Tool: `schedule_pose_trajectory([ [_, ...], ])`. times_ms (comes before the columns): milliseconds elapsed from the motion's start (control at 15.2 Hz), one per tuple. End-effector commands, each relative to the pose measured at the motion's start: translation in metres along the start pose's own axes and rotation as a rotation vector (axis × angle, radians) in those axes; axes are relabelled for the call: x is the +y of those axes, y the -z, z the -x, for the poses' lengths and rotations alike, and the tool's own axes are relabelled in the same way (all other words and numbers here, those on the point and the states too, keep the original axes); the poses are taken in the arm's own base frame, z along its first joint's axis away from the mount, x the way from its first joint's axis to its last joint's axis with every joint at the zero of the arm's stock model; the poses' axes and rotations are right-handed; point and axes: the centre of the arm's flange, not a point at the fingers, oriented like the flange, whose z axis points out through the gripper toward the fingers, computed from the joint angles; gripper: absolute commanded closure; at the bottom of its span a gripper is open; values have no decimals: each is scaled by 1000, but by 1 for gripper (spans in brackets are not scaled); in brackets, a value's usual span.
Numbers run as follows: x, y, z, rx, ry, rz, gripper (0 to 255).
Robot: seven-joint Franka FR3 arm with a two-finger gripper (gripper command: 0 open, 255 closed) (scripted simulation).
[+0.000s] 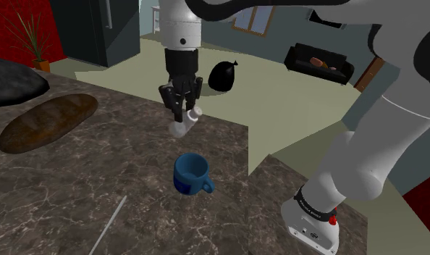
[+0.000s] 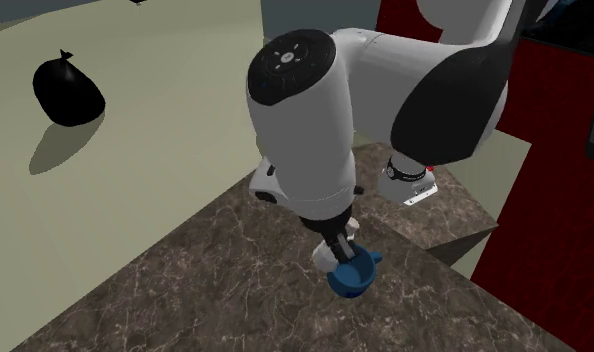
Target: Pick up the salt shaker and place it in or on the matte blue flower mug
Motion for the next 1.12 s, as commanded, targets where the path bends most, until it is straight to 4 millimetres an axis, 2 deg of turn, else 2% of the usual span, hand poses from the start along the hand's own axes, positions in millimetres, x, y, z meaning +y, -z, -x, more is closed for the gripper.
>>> schedule_pose_trajectory([
  [0, -5, -4, 25, 0, -1, 0, 255],
  [198, -13, -11, 69, 0, -1, 0, 255],
  [1056, -11, -78, 54, 0, -1, 0, 255],
])
